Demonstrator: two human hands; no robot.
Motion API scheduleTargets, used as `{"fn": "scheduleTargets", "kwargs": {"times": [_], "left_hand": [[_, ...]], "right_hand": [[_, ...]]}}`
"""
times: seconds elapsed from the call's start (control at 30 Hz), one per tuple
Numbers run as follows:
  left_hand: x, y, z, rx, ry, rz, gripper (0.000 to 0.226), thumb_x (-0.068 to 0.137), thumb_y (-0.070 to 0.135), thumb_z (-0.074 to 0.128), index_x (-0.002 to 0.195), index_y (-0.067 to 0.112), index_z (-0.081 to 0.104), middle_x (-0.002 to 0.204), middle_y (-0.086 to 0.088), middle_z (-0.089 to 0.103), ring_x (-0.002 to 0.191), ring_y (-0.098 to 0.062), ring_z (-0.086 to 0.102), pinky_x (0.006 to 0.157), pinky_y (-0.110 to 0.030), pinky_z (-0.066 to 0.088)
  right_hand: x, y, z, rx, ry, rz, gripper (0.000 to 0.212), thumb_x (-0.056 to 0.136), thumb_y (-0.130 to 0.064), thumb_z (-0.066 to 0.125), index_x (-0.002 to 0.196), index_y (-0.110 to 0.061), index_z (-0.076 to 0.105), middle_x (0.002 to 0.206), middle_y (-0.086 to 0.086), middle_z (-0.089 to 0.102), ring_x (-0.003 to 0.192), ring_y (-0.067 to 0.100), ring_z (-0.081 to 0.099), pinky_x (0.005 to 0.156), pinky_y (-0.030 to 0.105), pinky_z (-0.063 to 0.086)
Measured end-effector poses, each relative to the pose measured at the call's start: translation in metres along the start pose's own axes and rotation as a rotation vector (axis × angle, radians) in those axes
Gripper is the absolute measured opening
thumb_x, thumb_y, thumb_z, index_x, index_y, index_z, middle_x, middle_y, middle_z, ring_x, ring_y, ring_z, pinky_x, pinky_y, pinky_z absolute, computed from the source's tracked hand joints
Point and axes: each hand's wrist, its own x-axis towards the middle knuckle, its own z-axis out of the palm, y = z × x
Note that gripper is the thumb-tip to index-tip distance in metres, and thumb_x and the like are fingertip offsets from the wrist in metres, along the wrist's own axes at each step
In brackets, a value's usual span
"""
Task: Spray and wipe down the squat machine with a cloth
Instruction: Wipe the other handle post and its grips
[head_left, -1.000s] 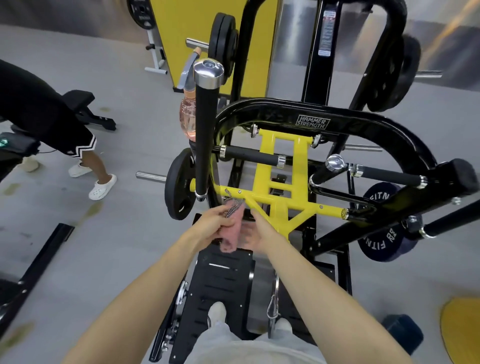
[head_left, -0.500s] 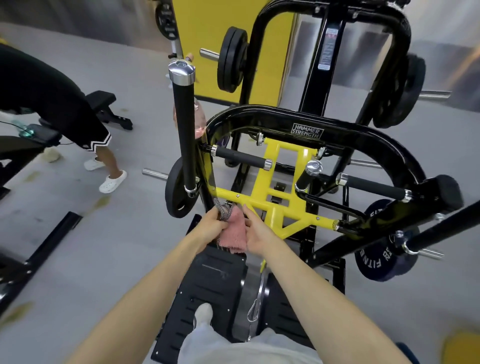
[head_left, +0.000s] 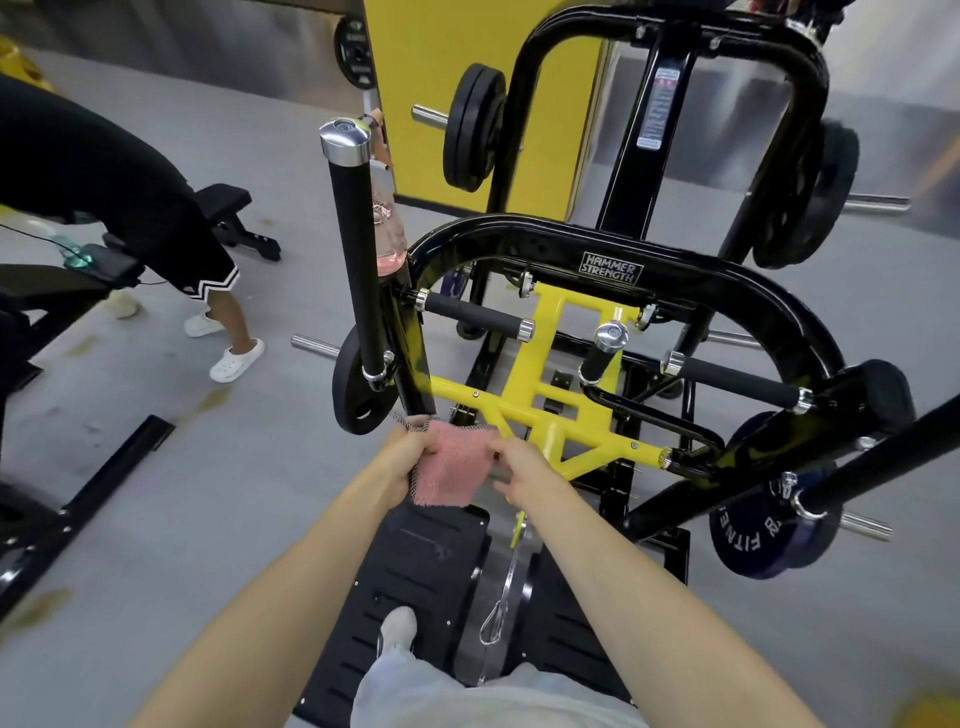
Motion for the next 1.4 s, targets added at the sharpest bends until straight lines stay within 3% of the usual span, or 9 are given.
{"fn": "scheduleTargets", "kwargs": {"times": [0.1,0.27,0.47,0.6,0.73,0.87,1.03,1.17,1.4], "left_hand": [[-0.004,0.004,0.01,0.269,-0.097,0.157,0.043,0.082,-0.007,0.051,0.117,0.016,0.057,0.104,-0.009,0.064,0.084,-0.015,0.06,0.075,-0.029,0.051],[-0.016,0.013,0.016,0.433,-0.649,0.034,0.041,0.082,0.026,0.071,0.122,0.02,0.063,0.114,-0.006,0.07,0.109,-0.02,0.065,0.093,-0.033,0.05],[-0.004,0.001,0.002,0.149,0.033,0.089,0.016,0.093,0.032,0.059,0.091,0.016,0.062,0.095,-0.004,0.066,0.099,-0.023,0.059,0.078,-0.03,0.048],[-0.007,-0.02,0.004,0.07,-0.325,-0.129,0.041,0.091,0.054,0.049,0.117,0.023,0.056,0.117,-0.001,0.063,0.11,-0.018,0.057,0.094,-0.04,0.042],[-0.003,-0.023,0.013,-0.007,-0.327,-0.054,0.038,0.092,0.017,0.059,0.128,0.008,0.055,0.105,-0.002,0.071,0.094,-0.019,0.067,0.078,-0.034,0.052],[-0.007,-0.01,0.006,0.081,-0.245,-0.001,0.032,0.09,-0.001,0.057,0.119,0.012,0.061,0.093,0.0,0.071,0.083,-0.015,0.068,0.07,-0.033,0.057],[-0.013,0.003,-0.012,0.036,-0.413,0.076,0.034,0.085,-0.019,0.045,0.097,-0.001,0.071,0.108,-0.021,0.067,0.105,-0.031,0.062,0.099,-0.042,0.046],[-0.014,-0.003,-0.022,0.203,-0.388,0.032,0.045,0.084,-0.018,0.046,0.062,0.011,0.073,0.11,-0.018,0.068,0.101,-0.032,0.061,0.098,-0.044,0.043],[-0.024,-0.001,-0.03,0.269,-0.348,0.073,0.047,0.083,-0.015,0.038,0.062,0.009,0.071,0.106,-0.014,0.067,0.09,-0.024,0.066,0.076,-0.035,0.057]], "right_hand": [[0.002,0.002,-0.006,0.051,-0.077,0.143,0.06,0.092,-0.043,0.057,0.132,-0.001,0.042,0.139,0.022,0.044,0.125,0.037,0.048,0.101,0.048,0.042],[0.004,-0.001,-0.017,0.25,-0.186,0.107,0.048,0.09,-0.052,0.049,0.09,-0.006,0.065,0.071,0.014,0.068,0.063,0.025,0.066,0.063,0.034,0.052],[-0.001,-0.011,-0.027,0.283,-0.189,-0.029,0.016,0.089,-0.007,0.046,0.096,0.0,0.058,0.1,0.016,0.062,0.089,0.031,0.058,0.088,0.045,0.046],[-0.006,-0.014,-0.031,0.297,-0.228,-0.041,0.021,0.087,-0.003,0.039,0.094,0.003,0.058,0.096,0.017,0.063,0.087,0.033,0.058,0.094,0.049,0.043],[-0.005,-0.016,-0.035,0.147,-0.214,-0.038,0.028,0.087,0.008,0.03,0.102,0.005,0.054,0.103,0.018,0.06,0.103,0.039,0.058,0.102,0.051,0.04],[-0.002,-0.017,-0.036,-0.135,-0.161,-0.08,0.044,0.088,0.021,0.029,0.125,0.008,0.049,0.124,0.018,0.056,0.118,0.035,0.053,0.101,0.044,0.044],[-0.007,-0.028,-0.047,-0.086,-0.245,-0.169,0.04,0.085,0.026,0.03,0.09,0.003,0.063,0.098,0.016,0.065,0.089,0.023,0.062,0.066,0.026,0.056],[-0.006,-0.024,-0.051,-0.257,-0.247,-0.126,0.048,0.087,0.023,0.019,0.071,0.001,0.06,0.099,0.016,0.061,0.088,0.023,0.059,0.066,0.03,0.056],[-0.007,-0.017,-0.045,-0.101,-0.354,0.002,0.036,0.087,-0.001,0.026,0.075,0.002,0.059,0.112,0.021,0.061,0.096,0.033,0.06,0.075,0.045,0.053]]}}
